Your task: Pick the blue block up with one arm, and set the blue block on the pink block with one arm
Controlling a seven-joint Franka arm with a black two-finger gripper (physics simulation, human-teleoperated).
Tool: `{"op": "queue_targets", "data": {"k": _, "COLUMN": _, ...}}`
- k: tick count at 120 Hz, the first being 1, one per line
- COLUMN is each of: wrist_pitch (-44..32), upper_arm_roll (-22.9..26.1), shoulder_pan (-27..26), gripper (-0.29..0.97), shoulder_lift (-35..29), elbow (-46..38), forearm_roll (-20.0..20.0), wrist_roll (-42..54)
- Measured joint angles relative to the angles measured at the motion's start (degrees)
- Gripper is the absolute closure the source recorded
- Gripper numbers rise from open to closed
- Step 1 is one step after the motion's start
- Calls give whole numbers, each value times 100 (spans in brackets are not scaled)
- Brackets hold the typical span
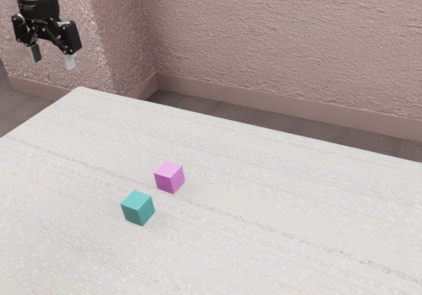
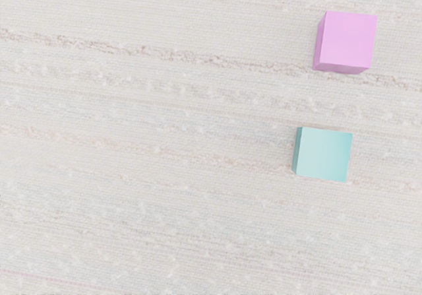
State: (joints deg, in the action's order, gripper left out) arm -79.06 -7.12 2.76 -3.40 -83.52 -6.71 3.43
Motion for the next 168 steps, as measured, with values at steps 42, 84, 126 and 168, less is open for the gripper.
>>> {"op": "queue_targets", "data": {"k": 42, "wrist_pitch": 343, "upper_arm_roll": 419, "shoulder_pan": 123, "gripper": 0, "shoulder_lift": -1351, "elbow": 253, "forearm_roll": 131, "wrist_roll": 104}}
{"op": "queue_targets", "data": {"k": 84, "wrist_pitch": -2480, "upper_arm_roll": 1864, "shoulder_pan": 67, "gripper": 0, "shoulder_lift": -2781, "elbow": -5786, "forearm_roll": 1007, "wrist_roll": -622}}
{"op": "queue_targets", "data": {"k": 126, "wrist_pitch": -5391, "upper_arm_roll": 2061, "shoulder_pan": 566, "gripper": 0, "shoulder_lift": -1071, "elbow": -6068, "forearm_roll": 1710, "wrist_roll": -687}}
{"op": "queue_targets", "data": {"k": 168, "wrist_pitch": -6248, "upper_arm_roll": 1729, "shoulder_pan": 1106, "gripper": 0, "shoulder_lift": -591, "elbow": -6049, "forearm_roll": 1744, "wrist_roll": 38}}
